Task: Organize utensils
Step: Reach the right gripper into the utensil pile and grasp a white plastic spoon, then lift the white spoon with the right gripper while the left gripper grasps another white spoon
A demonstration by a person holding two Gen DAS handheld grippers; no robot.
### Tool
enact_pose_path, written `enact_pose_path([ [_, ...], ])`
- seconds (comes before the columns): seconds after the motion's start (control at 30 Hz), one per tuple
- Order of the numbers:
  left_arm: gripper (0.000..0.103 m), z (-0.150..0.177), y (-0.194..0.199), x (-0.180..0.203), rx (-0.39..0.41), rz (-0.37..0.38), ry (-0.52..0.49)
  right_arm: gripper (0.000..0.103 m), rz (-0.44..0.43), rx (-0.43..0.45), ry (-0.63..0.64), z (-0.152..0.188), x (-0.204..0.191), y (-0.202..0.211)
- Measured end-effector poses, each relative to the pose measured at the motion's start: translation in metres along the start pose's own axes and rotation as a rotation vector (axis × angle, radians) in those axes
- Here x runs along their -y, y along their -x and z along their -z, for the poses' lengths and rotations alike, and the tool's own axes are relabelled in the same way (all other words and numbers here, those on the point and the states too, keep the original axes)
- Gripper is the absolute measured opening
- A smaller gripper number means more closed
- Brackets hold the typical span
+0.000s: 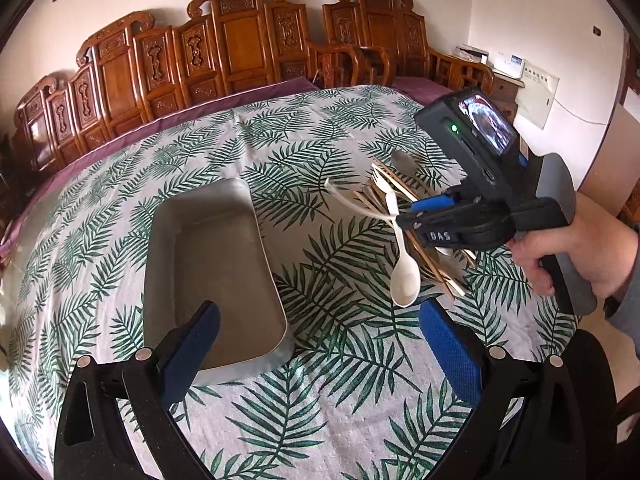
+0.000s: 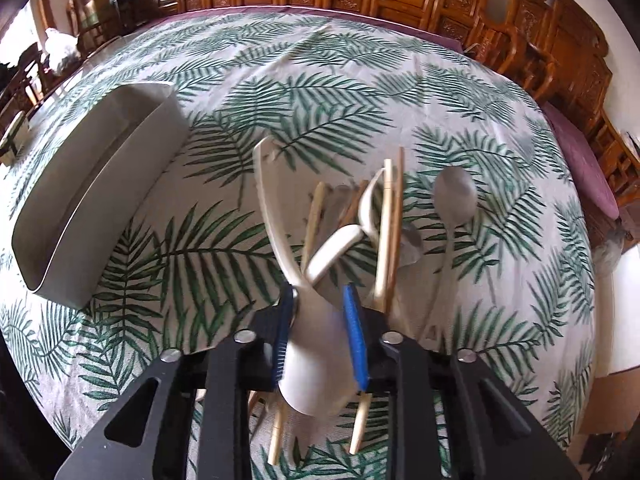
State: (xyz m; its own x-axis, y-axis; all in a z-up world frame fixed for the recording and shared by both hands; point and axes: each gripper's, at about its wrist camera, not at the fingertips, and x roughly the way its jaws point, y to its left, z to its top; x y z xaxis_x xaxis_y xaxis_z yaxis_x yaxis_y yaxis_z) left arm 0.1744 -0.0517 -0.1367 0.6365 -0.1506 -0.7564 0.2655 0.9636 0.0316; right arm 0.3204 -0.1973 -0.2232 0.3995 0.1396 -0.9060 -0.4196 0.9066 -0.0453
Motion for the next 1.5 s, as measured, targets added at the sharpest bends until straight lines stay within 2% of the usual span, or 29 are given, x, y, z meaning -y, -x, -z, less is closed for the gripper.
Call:
enact_pose_path([
  [0.4, 0.096, -0.003, -0.012, 0.019, -0.010, 0.018, -0.015, 0.008, 0.039, 0.022, -0.022, -0.001, 0.021, 0.010],
  [0.47, 0.096, -0.007, -0.017, 0.022, -0.015, 0.024, -0.019, 0.000, 0.038, 0.044, -0.028, 0.000, 0.024, 0.016],
  [0.63, 0.093, -0.017, -0.036, 0.031, -0.041, 0.048, -0.023, 0.000, 0.006, 0.090, -0.057, 0.010, 0.036, 0.034],
  [0.77, 0.092, -0.022, -0.053, 0.038, -0.071, 0.047, -0.026, 0.000, -0.020, 0.094, -0.089, 0.021, 0.046, 0.037],
  [0.9, 0.089, -0.026, -0.065, 0.043, -0.088, 0.053, -0.029, 0.001, -0.052, 0.139, -0.137, 0.025, 0.058, 0.041],
  [0.93, 0.088, -0.027, -0.067, 0.044, -0.095, 0.050, -0.027, 0.005, -0.071, 0.141, -0.150, 0.024, 0.061, 0.039],
  [0.97, 0.088, -0.028, -0.069, 0.044, -0.098, 0.047, -0.025, 0.016, -0.089, 0.146, -0.160, 0.024, 0.063, 0.038],
  [1.03, 0.088, -0.028, -0.070, 0.044, -0.099, 0.050, -0.022, 0.027, -0.120, 0.148, -0.176, 0.023, 0.067, 0.033],
  [1.07, 0.088, -0.028, -0.070, 0.044, -0.099, 0.049, -0.025, 0.028, -0.137, 0.139, -0.193, 0.023, 0.070, 0.028],
  [1.27, 0.088, -0.029, -0.070, 0.044, -0.099, 0.049, -0.027, 0.028, -0.136, 0.079, -0.237, 0.019, 0.076, 0.004],
  [1.43, 0.088, -0.028, -0.072, 0.044, -0.103, 0.047, -0.033, 0.028, -0.113, 0.048, -0.217, 0.014, 0.070, -0.011],
  [1.47, 0.088, -0.028, -0.072, 0.043, -0.104, 0.047, -0.033, 0.027, -0.099, 0.041, -0.206, 0.013, 0.066, -0.013],
  [1.5, 0.088, -0.028, -0.072, 0.043, -0.103, 0.046, -0.034, 0.021, -0.086, 0.044, -0.203, 0.012, 0.065, -0.012],
])
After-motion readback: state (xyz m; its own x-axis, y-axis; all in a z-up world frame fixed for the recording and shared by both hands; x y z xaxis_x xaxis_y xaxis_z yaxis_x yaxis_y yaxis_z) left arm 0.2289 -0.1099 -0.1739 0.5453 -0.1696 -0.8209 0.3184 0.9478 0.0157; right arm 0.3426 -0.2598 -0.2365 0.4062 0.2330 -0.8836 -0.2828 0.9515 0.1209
